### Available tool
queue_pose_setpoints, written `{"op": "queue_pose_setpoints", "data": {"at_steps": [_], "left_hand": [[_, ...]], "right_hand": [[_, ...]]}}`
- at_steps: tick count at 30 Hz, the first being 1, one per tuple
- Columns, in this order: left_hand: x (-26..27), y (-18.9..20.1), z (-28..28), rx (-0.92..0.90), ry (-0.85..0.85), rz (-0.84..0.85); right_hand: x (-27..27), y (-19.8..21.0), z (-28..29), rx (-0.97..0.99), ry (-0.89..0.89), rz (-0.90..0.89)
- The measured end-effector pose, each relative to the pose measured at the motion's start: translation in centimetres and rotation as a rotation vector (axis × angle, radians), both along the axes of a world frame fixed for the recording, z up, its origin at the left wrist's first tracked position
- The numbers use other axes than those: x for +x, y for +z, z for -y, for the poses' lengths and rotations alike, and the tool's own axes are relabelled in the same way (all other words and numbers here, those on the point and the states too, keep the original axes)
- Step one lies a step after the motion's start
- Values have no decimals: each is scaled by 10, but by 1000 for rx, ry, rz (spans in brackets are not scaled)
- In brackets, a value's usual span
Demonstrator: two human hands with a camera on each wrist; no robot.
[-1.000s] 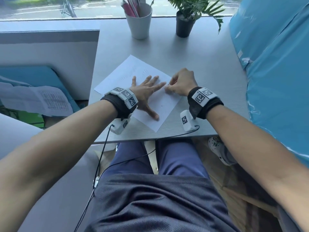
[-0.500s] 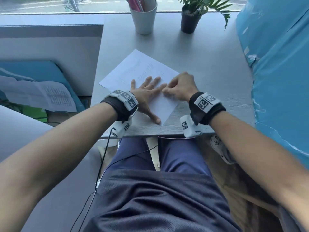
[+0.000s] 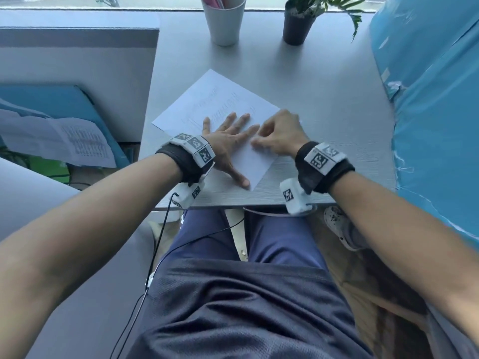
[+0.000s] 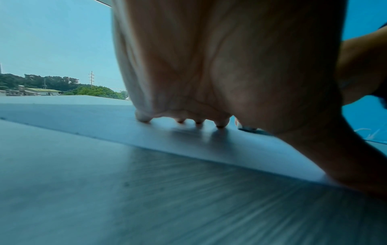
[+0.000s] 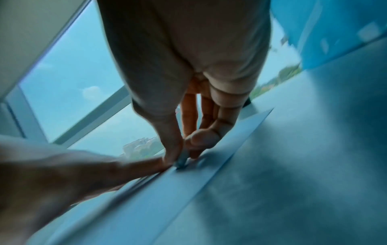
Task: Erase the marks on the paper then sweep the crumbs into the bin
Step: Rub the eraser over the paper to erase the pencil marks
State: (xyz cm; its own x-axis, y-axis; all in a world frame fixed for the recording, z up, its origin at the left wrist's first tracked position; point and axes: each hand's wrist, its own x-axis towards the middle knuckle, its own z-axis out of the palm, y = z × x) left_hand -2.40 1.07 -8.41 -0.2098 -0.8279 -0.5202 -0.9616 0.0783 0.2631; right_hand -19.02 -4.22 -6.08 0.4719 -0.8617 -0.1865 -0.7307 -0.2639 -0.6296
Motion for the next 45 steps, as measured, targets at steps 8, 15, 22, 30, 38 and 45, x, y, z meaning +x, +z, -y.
{"op": "queue_pose_setpoints", "data": {"at_steps": [8, 15, 22, 30, 38, 45], "left_hand": [[1, -2, 2, -6, -5, 17], [-3, 2, 0, -11, -18, 30], [-4, 3, 0, -4, -21, 38], [-2, 1, 1, -14, -21, 47], [-1, 0, 1, -15, -12, 47], [-3, 1, 0, -18, -16, 46]], "right_hand": [[-3, 0, -1, -14, 22, -4], [-6, 2, -5, 2, 42, -18], [-9, -2, -10, -13, 88, -45], [-9, -2, -14, -23, 46, -40], [-11, -4, -16, -28, 25, -6], [-5, -6, -28, -19, 126, -57]]}}
